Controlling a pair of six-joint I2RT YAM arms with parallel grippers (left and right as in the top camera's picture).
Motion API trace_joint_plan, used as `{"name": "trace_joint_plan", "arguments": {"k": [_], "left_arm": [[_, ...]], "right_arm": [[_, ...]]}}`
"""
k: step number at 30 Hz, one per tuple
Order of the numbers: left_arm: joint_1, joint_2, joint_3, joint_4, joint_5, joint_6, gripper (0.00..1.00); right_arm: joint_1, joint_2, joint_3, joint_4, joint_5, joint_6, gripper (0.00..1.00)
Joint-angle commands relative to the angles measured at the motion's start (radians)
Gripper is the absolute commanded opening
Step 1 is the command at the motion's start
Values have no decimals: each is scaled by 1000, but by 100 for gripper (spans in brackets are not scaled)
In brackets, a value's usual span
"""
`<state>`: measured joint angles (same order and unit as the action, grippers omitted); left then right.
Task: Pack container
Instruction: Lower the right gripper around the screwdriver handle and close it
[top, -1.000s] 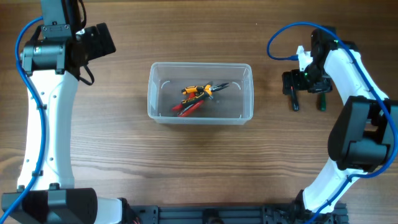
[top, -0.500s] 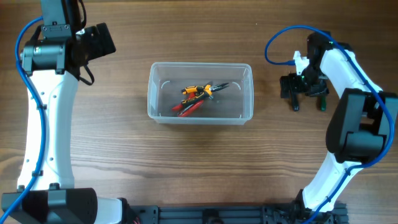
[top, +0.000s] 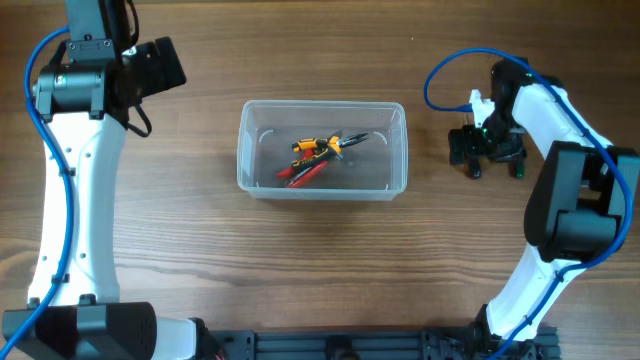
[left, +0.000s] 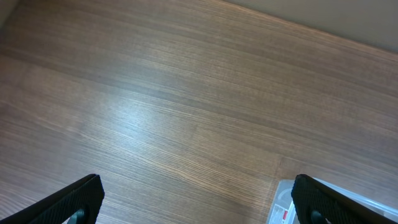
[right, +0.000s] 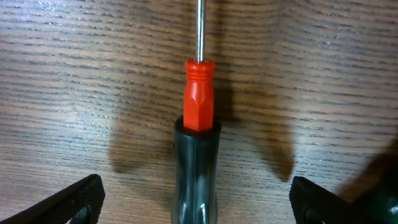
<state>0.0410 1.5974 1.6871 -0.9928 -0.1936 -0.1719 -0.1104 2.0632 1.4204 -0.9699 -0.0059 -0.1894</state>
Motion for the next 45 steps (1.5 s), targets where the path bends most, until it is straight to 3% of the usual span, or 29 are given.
{"name": "trace_joint_plan", "arguments": {"k": [1,5,11,17,35,45], "left_arm": [[3,-10,4,0,2,-19,100],[3,-10,4,0,2,-19,100],[3,-10,4,0,3,-19,100],[3,-10,4,0,2,-19,100],[3,-10,4,0,2,-19,100],[3,-10,4,0,2,-19,100]], "right_arm": [[-2,17,-7,2,13,-20,95],[-2,17,-7,2,13,-20,90],[-2,17,-7,8,6,-20,74],[-2,17,-7,10,6,-21,51],[-2,17,-7,17,6,-37,29],[-2,17,-7,17,6,-46,29]]}}
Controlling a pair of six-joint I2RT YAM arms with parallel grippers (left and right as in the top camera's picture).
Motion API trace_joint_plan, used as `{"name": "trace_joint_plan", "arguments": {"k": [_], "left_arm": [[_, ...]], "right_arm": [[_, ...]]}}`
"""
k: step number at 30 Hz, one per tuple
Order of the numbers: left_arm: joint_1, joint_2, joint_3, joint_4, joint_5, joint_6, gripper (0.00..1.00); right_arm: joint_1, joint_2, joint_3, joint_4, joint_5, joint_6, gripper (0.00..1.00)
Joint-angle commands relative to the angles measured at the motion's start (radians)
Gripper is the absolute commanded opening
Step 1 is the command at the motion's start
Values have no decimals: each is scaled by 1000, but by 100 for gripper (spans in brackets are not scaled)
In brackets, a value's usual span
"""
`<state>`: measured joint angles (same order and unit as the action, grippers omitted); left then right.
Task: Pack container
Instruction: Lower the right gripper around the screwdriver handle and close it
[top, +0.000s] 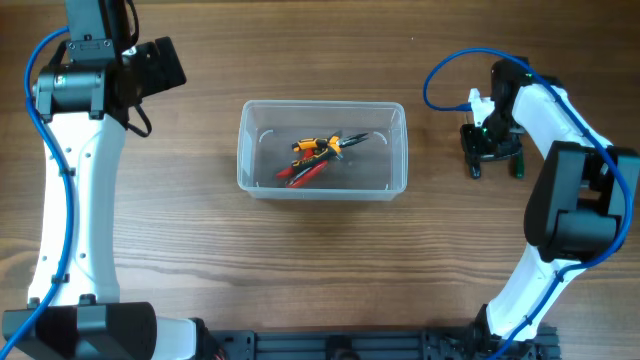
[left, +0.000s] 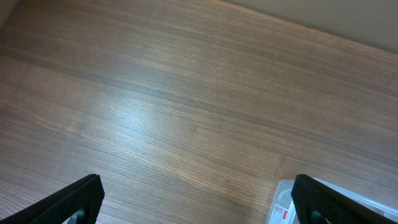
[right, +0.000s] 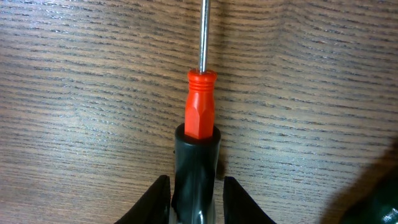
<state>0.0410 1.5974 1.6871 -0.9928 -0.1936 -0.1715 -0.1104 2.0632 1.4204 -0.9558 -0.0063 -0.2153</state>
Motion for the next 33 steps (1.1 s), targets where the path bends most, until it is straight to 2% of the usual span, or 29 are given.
{"name": "trace_joint_plan", "arguments": {"k": [1,13,16,20,25,33], "left_arm": [[3,-10,4,0,2,-20,100],[3,-10,4,0,2,-20,100],[3,-10,4,0,2,-20,100],[3,-10,4,0,2,-20,100],[3,-10,4,0,2,-20,100],[3,-10,4,0,3,-20,100]], "right_arm": [[-2,17,-7,3,7,-20,29],[-2,17,-7,3,6,-20,26],[-2,17,-7,2,7,-20,39],[-2,17,-7,1,6,-19,40],[-2,17,-7,1,6,-19,47],[-2,17,-9,18,6,-19,46]]}}
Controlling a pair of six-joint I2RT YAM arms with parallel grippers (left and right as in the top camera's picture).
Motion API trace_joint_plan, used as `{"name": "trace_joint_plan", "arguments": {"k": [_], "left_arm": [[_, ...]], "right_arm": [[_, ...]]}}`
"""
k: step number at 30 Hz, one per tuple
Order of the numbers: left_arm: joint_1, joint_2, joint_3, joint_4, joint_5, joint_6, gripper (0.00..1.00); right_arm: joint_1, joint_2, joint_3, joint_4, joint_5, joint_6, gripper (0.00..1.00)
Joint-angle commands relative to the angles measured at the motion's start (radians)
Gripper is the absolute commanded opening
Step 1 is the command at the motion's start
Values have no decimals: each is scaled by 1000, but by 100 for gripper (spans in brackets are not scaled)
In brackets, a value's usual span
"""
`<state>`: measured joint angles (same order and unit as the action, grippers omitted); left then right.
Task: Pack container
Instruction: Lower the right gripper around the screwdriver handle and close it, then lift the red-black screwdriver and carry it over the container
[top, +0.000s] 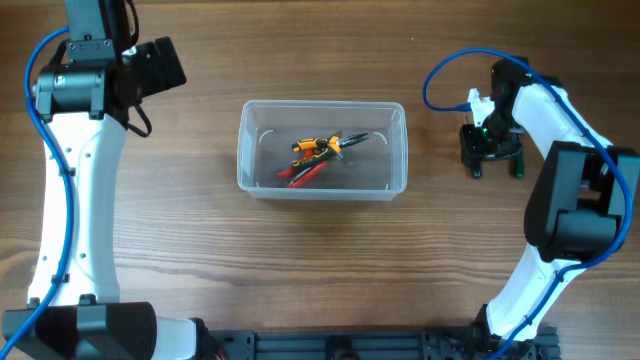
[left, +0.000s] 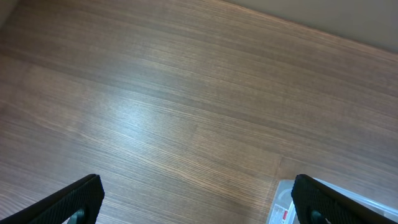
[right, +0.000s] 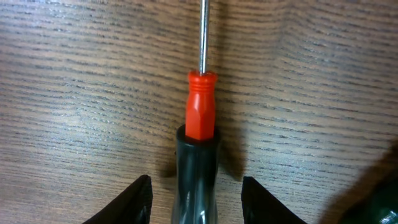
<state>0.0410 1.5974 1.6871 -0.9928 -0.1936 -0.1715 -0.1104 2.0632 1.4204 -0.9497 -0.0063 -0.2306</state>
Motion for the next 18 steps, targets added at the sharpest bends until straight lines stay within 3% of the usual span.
{"name": "trace_joint_plan", "arguments": {"k": [1,18], "left_arm": [[3,-10,4,0,2,-20,100],[3,-10,4,0,2,-20,100]], "right_arm": [[-2,17,-9,15,6,-4,46],[-2,42,-9,19,6,-4,47]]}}
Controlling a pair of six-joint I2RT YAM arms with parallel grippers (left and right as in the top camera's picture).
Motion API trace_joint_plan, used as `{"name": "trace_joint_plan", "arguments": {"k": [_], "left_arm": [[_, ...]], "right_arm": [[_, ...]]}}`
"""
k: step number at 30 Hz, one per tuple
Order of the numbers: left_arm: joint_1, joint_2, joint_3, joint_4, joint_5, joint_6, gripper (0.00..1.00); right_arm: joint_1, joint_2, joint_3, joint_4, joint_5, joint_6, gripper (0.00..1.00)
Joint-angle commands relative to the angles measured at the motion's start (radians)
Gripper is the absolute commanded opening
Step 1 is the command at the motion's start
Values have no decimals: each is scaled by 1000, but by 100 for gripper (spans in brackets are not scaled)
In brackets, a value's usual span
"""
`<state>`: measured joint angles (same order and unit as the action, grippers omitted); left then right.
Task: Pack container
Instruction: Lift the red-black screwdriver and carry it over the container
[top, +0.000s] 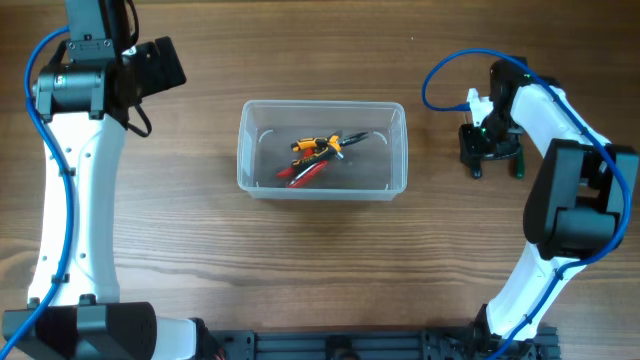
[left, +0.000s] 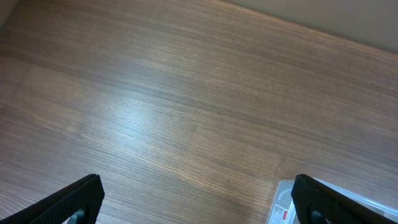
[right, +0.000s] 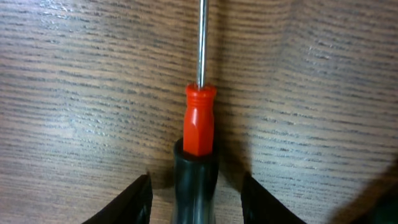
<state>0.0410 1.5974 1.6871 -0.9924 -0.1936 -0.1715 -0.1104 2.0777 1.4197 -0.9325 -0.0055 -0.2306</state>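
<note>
A clear plastic container (top: 322, 104) stands mid-table and holds orange-handled pliers (top: 320, 147) and a red-handled tool (top: 303, 173). A screwdriver (right: 199, 124) with a red collar, black handle and steel shaft lies on the wood at the right. My right gripper (right: 196, 202) straddles its handle, open, with a gap on each side. The overhead view shows that gripper (top: 490, 152) right of the container, covering the screwdriver. My left gripper (left: 196, 202) hangs open over bare wood at the far left, holding nothing.
A dark green object (top: 518, 165) lies just right of my right gripper and shows as a dark blur (right: 387, 202) in the right wrist view. A corner of the container (left: 311, 202) reaches into the left wrist view. A blue cable loops above the right arm.
The screwdriver's red collar sits slightly lower in the right wrist view. My right jaws stand at the same width on both sides of the handle. The left arm has not moved.
My right gripper stood wide open over the screwdriver's handle. Then its fingers were shut against the handle. After that they stood apart from it again, and they remain so, with the screwdriver still on the table. The left arm stayed put.
</note>
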Motion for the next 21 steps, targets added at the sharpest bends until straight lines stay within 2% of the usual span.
{"name": "trace_joint_plan", "arguments": {"k": [1,3,5,6,11,16,21], "left_arm": [[3,-10,4,0,2,-20,100],[3,-10,4,0,2,-20,100],[3,-10,4,0,2,-20,100],[3,-10,4,0,2,-20,100],[3,-10,4,0,2,-20,100],[3,-10,4,0,2,-20,100],[3,-10,4,0,2,-20,100]], "right_arm": [[-2,28,-8,2,6,-4,49],[-2,28,-8,2,6,-4,45],[-2,28,-8,2,6,-4,27],[-2,28,-8,1,6,-4,24],[-2,28,-8,0,6,-4,24],[-2,28,-8,0,5,-3,5],[-2,28,-4,-3,-29,-5,4]]}}
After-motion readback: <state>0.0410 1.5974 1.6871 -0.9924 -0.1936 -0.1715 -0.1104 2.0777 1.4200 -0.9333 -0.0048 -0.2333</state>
